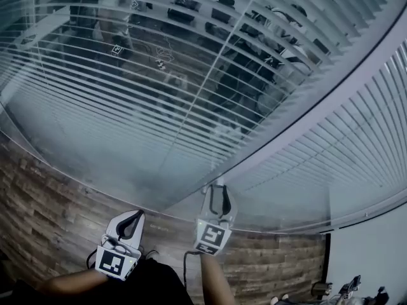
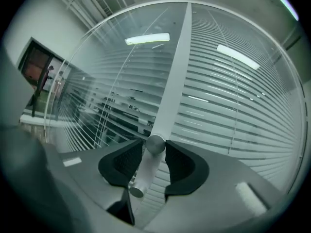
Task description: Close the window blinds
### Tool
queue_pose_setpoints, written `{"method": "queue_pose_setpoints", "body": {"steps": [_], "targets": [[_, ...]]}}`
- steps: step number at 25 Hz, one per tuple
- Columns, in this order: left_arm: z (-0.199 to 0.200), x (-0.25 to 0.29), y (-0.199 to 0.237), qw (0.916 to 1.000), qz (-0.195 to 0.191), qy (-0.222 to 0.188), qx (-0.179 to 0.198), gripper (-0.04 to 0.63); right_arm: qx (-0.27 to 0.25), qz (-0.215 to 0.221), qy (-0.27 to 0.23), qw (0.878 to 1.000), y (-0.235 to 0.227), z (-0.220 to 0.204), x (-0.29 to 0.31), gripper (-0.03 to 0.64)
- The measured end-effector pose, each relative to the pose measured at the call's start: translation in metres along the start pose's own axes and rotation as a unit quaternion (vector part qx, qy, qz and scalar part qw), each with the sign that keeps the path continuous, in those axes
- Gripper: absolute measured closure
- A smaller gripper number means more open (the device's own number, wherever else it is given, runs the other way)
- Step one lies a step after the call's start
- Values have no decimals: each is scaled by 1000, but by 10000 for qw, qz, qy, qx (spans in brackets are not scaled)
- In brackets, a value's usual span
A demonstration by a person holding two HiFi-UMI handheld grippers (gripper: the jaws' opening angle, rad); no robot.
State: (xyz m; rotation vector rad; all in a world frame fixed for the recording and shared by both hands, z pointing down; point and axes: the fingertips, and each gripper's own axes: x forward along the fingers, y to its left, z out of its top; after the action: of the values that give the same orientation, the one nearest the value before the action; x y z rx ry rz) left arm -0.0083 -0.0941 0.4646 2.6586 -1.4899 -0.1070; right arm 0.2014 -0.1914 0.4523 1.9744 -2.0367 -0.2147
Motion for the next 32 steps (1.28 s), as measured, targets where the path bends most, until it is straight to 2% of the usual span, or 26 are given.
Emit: {"method": "queue_pose_setpoints", "body": {"steps": [2, 4, 7, 9, 10, 11, 13, 14, 15, 16, 17, 19, 21, 22, 23, 25, 28, 30, 32], "targets": [[-4, 4, 3, 10000, 34, 55, -36, 594, -188, -80, 74, 9998, 0, -4, 4, 465], [-5, 7, 6, 10000, 33, 36, -52, 594, -57, -95, 44, 9999, 0, -5, 5, 485], [-6, 11, 5, 10000, 0, 65, -19, 594, 583, -36, -84, 9983, -3, -7, 6, 489], [-3, 17, 1, 10000, -28, 47, -52, 594, 1321, 44, -192, 9910, -9, -6, 8, 489], [-1, 19, 0, 10000, -40, 26, -64, 594, 1865, 122, -264, 9820, -11, -5, 9, 491], [-1, 19, 0, 10000, -47, 25, -65, 594, 2522, 227, -342, 9668, -12, -5, 9, 491], [-2, 15, 2, 10000, -44, 52, -68, 594, 3838, 430, -450, 9213, -13, -6, 7, 489], [-2, 13, 3, 9999, -39, 60, -78, 594, 4280, 486, -458, 9013, -12, -6, 6, 489], [-3, 11, 4, 9999, -35, 61, -82, 594, 4504, 512, -443, 8903, -11, -6, 6, 489], [-3, 10, 5, 10000, -34, 58, -72, 594, 4507, 508, -412, 8903, -11, -6, 6, 488], [-4, 9, 5, 10000, -34, 64, -51, 594, 4313, 469, -378, 9002, -11, -6, 6, 486], [-5, 7, 6, 9999, -25, 107, -19, 594, 3483, 263, -318, 9365, -14, -5, 4, 480], [-5, 6, 5, 9999, -23, 137, -32, 594, 2268, -30, -260, 9736, -18, -2, 0, 441], [-7, 5, 6, 9998, -10, 177, -21, 594, 1616, -143, -212, 9865, -19, 0, -1, 428], [-9, 4, 6, 9998, 5, 213, -3, 594, 1016, -204, -149, 9945, -19, 1, -1, 428], [-10, 3, 7, 9998, 2, 207, 2, 594, 114, -162, -3, 9998, -14, -1, 3, 436], [-19, -3, 8, 9996, 8, 281, 7, 594, -751, -126, 100, 9970, -4, -5, 7, 453], [-21, -5, 10, 9995, 38, 301, 15, 594, -1107, -209, 78, 9936, -1, -4, 8, 483], [-17, -4, 9, 9996, 50, 288, 9, 594, -1022, -232, -33, 9945, -2, -1, 8, 489]]}}
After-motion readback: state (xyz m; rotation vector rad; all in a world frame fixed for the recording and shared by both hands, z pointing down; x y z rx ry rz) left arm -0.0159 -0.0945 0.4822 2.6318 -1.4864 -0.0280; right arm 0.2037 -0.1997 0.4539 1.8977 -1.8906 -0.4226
